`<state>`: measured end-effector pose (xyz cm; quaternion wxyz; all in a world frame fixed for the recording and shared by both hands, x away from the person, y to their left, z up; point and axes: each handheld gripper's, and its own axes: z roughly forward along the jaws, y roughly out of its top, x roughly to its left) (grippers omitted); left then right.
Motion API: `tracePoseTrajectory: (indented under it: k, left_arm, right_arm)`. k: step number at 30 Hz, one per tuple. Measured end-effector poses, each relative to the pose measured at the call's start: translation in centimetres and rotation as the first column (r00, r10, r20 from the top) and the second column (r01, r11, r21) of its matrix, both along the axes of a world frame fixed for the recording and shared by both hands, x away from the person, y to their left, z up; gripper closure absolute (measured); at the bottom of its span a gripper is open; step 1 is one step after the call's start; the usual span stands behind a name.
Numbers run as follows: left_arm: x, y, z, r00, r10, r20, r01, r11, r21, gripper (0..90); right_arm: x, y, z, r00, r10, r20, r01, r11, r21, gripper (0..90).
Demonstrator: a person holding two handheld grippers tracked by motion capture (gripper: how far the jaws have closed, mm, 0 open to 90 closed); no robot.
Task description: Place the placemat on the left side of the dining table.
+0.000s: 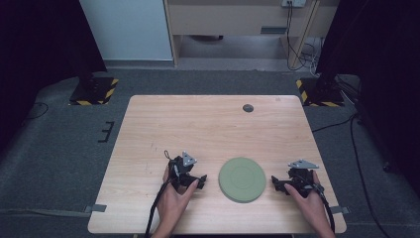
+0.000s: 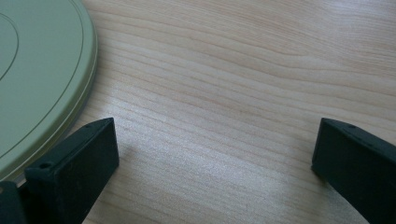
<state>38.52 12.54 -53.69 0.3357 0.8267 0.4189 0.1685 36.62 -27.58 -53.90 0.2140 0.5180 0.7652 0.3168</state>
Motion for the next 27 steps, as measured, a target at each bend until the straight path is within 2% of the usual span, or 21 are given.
tracePoseTrajectory:
  k: [10, 15, 19, 23, 27]
  left_arm:
    - [0.0, 0.0, 0.0, 1.0000, 0.002, -0.001, -0.002, 1.0000, -0.002, 0.0]
    - [0.3, -0.5, 0.0, 0.9995, 0.032, 0.000, -0.032, 0.9995, -0.002, 0.0]
    - [0.2, -1.2, 0.0, 1.0000, 0.002, 0.007, -0.002, 1.0000, 0.001, 0.0]
    - [-0.3, -1.4, 0.2, 0.9996, -0.011, 0.024, 0.011, 0.9995, -0.030, 3.5]
    - [-1.1, -2.2, 0.5, 0.9993, -0.013, 0.036, 0.015, 0.9986, -0.050, 3.6]
  right_arm:
    - [0.0, 0.0, 0.0, 1.0000, -0.004, 0.000, 0.004, 1.000, 0.000, 0.9]
    - [-0.1, 0.1, 0.0, 1.0000, -0.010, -0.001, 0.010, 1.000, 0.000, 1.0]
    - [-0.1, 0.1, 0.0, 0.9998, -0.017, 0.003, 0.017, 1.000, 0.002, 1.8]
    - [-0.2, 0.0, 0.1, 1.0000, 0.000, 0.007, 0.000, 1.000, 0.005, 6.0]
    - [-0.6, -0.3, 0.6, 0.9984, 0.050, 0.028, -0.050, 0.999, 0.011, 5.6]
